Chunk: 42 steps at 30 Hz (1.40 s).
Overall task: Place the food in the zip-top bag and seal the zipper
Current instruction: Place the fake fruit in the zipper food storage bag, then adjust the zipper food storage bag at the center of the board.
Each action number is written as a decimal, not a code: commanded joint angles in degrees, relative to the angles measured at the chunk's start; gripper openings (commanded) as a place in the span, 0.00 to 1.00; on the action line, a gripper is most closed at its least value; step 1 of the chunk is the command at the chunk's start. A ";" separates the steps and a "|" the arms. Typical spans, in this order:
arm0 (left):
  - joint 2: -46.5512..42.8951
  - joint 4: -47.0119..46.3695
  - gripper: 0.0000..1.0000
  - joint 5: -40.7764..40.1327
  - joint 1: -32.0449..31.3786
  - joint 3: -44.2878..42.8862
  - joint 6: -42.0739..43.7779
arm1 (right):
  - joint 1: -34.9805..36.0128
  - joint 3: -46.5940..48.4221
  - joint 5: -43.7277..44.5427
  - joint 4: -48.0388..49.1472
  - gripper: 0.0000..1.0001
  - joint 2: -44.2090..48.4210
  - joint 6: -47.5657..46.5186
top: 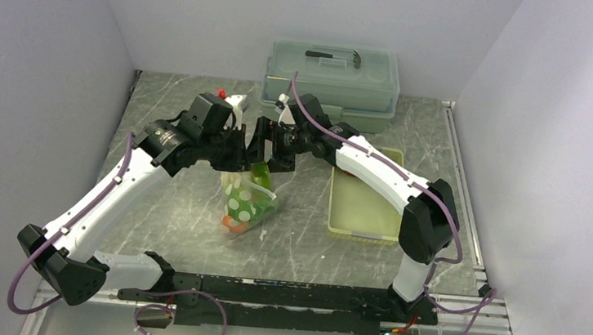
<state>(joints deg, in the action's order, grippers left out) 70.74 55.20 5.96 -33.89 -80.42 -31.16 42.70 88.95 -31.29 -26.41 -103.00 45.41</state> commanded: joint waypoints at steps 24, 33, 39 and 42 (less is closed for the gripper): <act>-4.68 -1.84 0.00 -4.81 -0.08 -2.72 0.32 | 0.40 3.34 15.11 -13.13 0.83 13.77 -13.33; -4.32 -2.40 0.00 -4.32 0.03 -2.40 -0.09 | 0.40 -0.36 22.91 -17.26 0.76 20.44 -14.65; -4.21 -2.31 0.00 -4.35 0.05 -2.59 -0.40 | 0.38 -7.37 23.72 -15.94 0.72 22.72 -14.07; -4.21 -1.89 0.00 -4.50 0.05 -2.87 -0.24 | 0.37 -11.36 22.97 -13.62 0.67 23.51 -13.33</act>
<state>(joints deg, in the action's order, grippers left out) 67.96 55.55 1.80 -33.95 -80.66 -30.96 42.85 81.62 -9.28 -42.39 -81.19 31.77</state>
